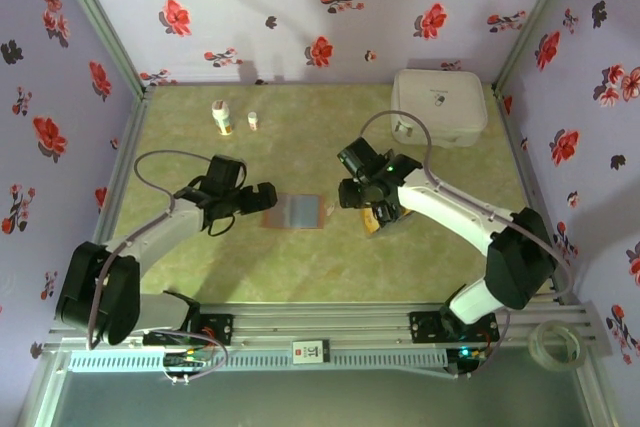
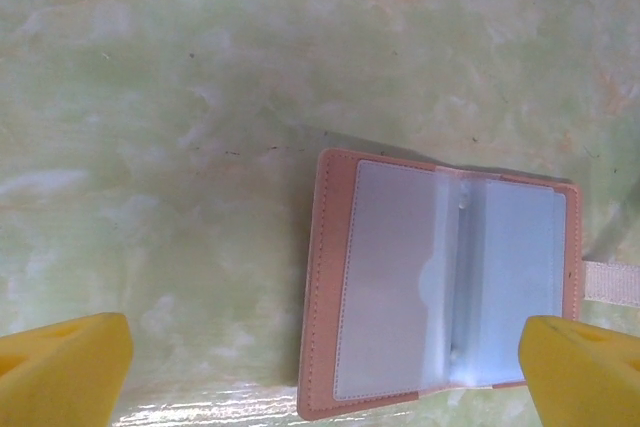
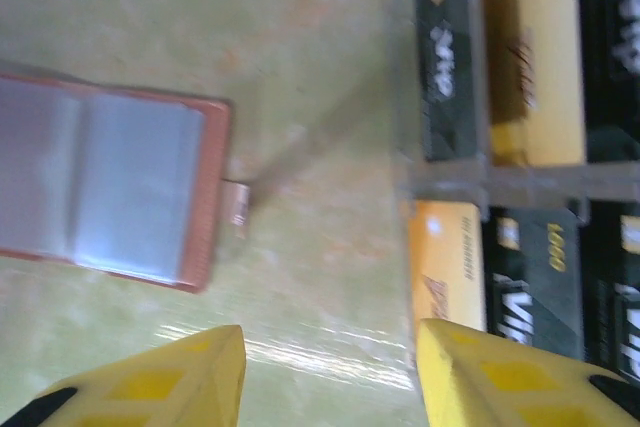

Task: Put the credit cards into the card holder
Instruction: Pick up the credit card from the storage box.

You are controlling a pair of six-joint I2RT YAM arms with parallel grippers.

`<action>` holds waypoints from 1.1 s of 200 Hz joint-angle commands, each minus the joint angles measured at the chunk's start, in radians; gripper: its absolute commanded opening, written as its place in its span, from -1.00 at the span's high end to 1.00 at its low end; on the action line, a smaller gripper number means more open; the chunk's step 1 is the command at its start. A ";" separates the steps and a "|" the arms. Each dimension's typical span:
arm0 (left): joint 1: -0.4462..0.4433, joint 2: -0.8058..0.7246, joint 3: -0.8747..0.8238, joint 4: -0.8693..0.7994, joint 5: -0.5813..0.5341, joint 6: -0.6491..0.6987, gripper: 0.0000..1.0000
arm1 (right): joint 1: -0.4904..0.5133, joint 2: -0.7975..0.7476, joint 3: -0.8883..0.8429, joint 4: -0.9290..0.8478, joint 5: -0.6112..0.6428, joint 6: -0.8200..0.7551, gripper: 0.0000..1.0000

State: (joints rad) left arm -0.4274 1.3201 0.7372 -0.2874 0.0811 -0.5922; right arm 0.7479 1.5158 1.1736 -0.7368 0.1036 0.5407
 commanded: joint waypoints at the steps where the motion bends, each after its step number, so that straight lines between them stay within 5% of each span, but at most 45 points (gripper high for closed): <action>1: -0.010 0.022 0.031 0.015 0.016 -0.003 -0.99 | 0.002 0.004 -0.032 -0.086 0.074 -0.036 0.05; 220: -0.048 0.099 0.054 0.034 -0.001 -0.026 -0.99 | 0.002 0.155 -0.049 -0.069 0.119 -0.102 0.19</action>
State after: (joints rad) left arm -0.4671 1.4082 0.7742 -0.2619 0.0830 -0.6041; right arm 0.7479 1.6558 1.1294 -0.8062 0.2100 0.4515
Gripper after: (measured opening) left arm 0.996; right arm 0.406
